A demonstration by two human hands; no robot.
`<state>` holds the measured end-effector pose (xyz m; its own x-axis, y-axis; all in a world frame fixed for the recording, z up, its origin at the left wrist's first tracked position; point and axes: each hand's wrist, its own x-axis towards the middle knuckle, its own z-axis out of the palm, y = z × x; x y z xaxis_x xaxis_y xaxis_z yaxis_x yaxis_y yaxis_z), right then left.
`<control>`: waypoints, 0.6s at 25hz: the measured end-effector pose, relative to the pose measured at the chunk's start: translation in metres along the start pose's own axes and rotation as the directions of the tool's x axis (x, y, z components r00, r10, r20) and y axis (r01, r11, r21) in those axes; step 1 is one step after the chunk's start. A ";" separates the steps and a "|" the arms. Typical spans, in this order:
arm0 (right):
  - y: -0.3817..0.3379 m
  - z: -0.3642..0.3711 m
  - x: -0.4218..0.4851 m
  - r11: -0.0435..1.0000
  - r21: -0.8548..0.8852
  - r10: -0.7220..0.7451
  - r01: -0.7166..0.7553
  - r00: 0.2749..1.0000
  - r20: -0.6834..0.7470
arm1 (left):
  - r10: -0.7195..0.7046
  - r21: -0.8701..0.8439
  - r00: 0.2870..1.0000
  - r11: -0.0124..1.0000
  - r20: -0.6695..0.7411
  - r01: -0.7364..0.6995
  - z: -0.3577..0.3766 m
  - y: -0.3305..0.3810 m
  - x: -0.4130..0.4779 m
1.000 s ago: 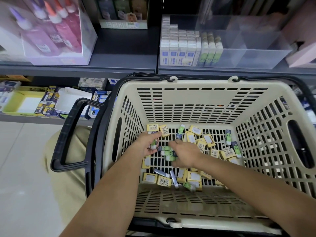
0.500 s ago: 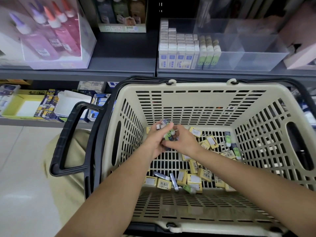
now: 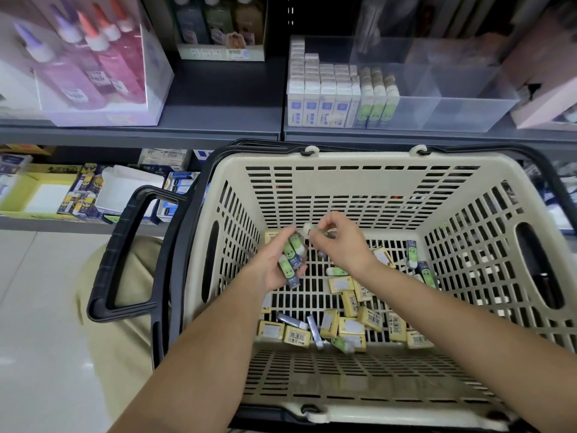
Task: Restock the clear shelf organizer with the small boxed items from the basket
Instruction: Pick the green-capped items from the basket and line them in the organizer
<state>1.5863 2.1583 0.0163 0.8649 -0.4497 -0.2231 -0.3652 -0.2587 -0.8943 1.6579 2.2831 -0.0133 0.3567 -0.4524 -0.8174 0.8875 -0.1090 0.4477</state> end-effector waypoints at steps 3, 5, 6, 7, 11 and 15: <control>0.004 0.009 -0.005 0.997 -0.069 -0.026 0.034 0.993 0.113 | 0.016 0.003 0.998 1.000 0.064 -0.016 0.004 0.002 0.000; 0.004 0.012 -0.005 0.999 -0.035 -0.026 0.033 0.980 0.198 | 0.034 0.032 0.998 0.999 0.052 -0.036 0.001 0.001 -0.001; 0.004 0.010 -0.004 1.000 0.024 -0.009 0.003 0.976 0.219 | 0.047 0.045 0.998 0.998 0.041 -0.049 -0.002 0.001 0.000; 0.003 0.007 -0.004 0.996 0.082 0.017 -0.036 0.975 0.222 | 0.060 0.060 0.998 0.996 0.026 -0.061 -0.004 0.000 0.000; 0.022 -0.003 -0.011 0.917 -0.380 0.051 0.124 0.907 0.418 | 0.100 0.102 0.987 0.991 -0.126 -0.088 -0.013 0.000 0.004; 0.052 0.014 -0.033 0.731 -0.586 0.282 0.350 0.627 0.726 | 0.084 0.126 0.981 0.990 -0.172 -0.063 -0.015 -0.003 0.009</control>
<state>1.5439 2.1713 -0.0284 0.6894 0.2657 -0.6739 -0.1660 -0.8476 -0.5040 1.6634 2.2930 -0.0276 0.4749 -0.3006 -0.8271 0.8195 -0.1915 0.5402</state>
